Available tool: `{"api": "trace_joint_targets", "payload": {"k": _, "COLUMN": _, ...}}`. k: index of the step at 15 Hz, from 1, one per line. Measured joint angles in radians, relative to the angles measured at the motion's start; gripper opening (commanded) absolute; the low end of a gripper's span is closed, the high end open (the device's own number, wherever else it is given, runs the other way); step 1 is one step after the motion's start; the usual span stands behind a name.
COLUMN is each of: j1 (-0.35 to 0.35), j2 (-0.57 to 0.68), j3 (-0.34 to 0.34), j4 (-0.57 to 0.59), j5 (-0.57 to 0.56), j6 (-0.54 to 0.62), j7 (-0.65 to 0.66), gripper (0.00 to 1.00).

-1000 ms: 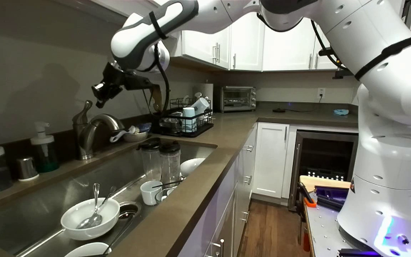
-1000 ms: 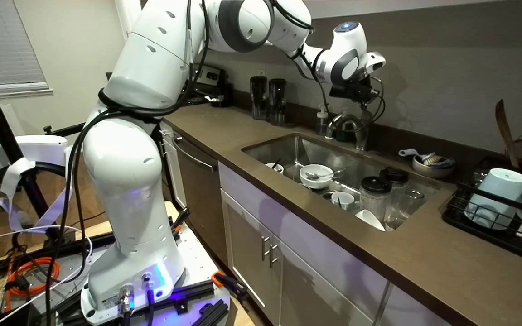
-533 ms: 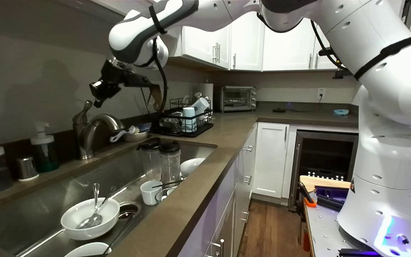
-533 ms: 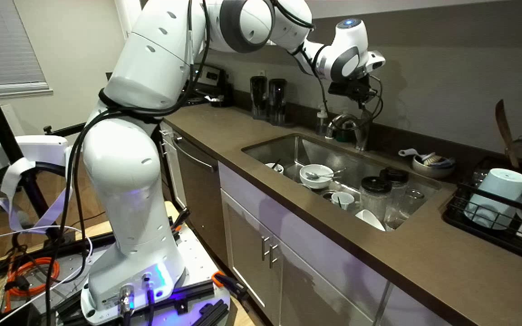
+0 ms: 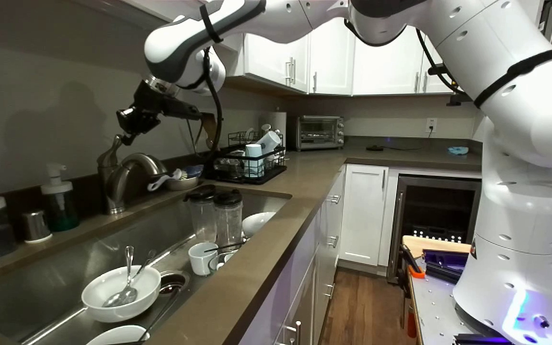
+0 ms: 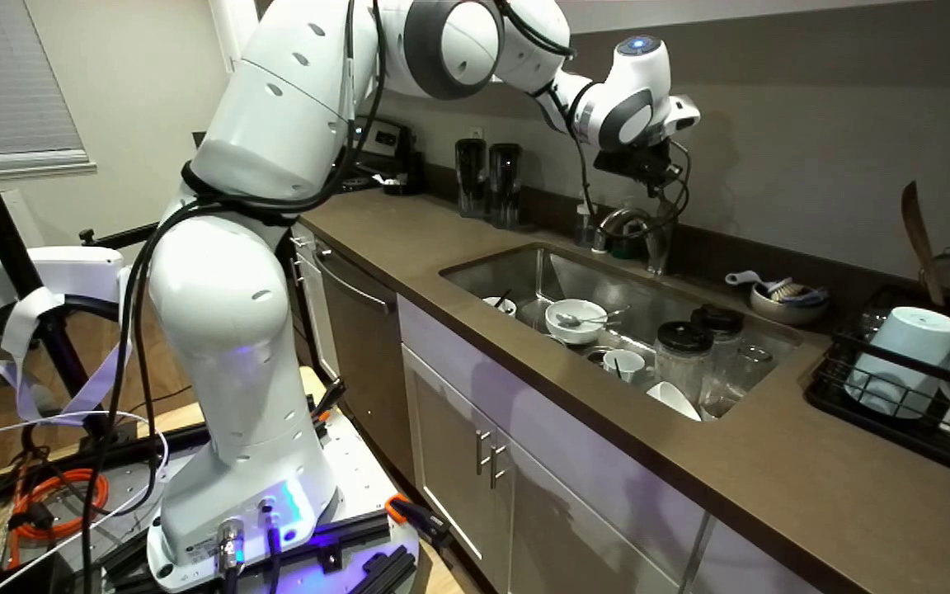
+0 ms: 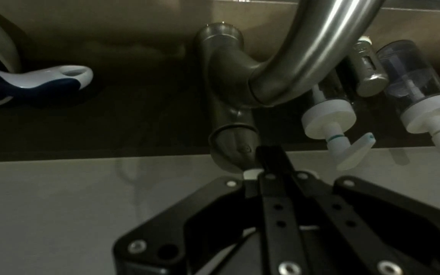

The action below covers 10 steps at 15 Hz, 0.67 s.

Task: Open the faucet of the sink.

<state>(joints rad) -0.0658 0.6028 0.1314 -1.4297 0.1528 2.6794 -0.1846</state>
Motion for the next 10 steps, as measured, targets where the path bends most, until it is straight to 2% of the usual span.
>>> {"api": "trace_joint_targets", "payload": {"k": 10, "j1": -0.054, "j2": 0.055, "j3": 0.094, "j4": 0.000, "j5": 0.066, "j6": 0.125, "j7": -0.009, "gripper": 0.04}}
